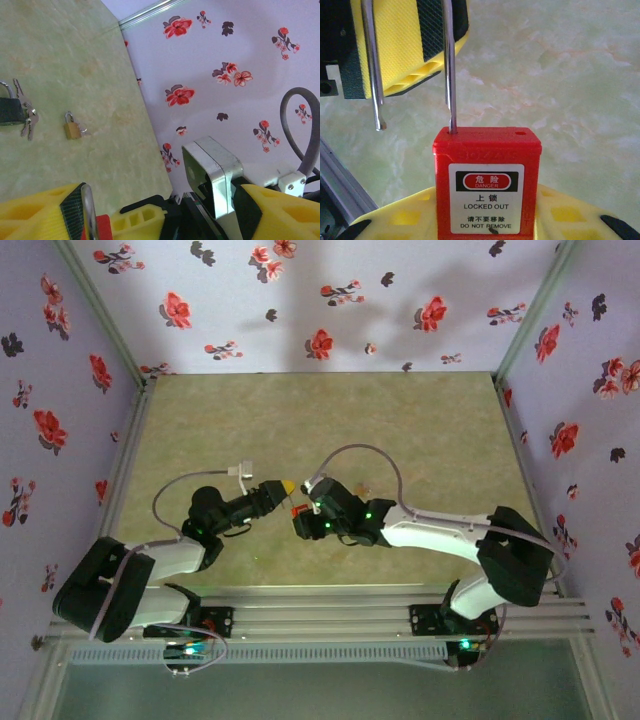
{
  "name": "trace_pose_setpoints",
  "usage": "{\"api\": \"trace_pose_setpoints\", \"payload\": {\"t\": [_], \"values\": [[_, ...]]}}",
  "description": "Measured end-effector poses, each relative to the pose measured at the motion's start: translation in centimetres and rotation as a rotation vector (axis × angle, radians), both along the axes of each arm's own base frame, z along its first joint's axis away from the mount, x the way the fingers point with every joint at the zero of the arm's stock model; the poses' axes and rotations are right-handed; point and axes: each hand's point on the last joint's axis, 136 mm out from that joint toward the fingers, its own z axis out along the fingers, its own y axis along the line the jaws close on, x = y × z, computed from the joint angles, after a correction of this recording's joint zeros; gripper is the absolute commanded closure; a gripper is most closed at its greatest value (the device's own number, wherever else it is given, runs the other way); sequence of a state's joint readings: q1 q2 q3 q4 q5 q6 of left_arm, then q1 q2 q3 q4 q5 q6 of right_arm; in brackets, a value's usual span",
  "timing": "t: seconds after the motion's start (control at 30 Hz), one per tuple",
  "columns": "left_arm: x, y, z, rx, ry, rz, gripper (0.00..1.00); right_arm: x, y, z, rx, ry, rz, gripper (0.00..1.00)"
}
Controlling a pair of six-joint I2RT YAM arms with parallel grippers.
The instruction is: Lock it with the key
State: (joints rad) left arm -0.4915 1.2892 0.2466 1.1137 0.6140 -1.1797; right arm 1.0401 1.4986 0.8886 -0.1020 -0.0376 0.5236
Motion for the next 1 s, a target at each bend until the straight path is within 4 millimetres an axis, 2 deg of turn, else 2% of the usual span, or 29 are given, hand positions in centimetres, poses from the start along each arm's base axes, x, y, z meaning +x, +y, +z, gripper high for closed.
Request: {"api": "trace_pose_setpoints", "payload": {"t": [0.4,0.7,1.0], "values": [[0.1,0.1,-0.2,0.004,0.006,0.005,0.26,0.2,0.1,0.1,0.005,-0.012,-0.006,1.00],[-0.2,0.0,0.9,-0.016,-0.030,-0.009,0.26,0.7,-1.0,1.1,0.009,-0.053,-0.045,1.00],[-0.3,-0.1,1.1,-0.021,-0.039,-0.015,0.27,0.7,-1.3,1.0,-0.005,-0.051,-0.050,1.00]]}}
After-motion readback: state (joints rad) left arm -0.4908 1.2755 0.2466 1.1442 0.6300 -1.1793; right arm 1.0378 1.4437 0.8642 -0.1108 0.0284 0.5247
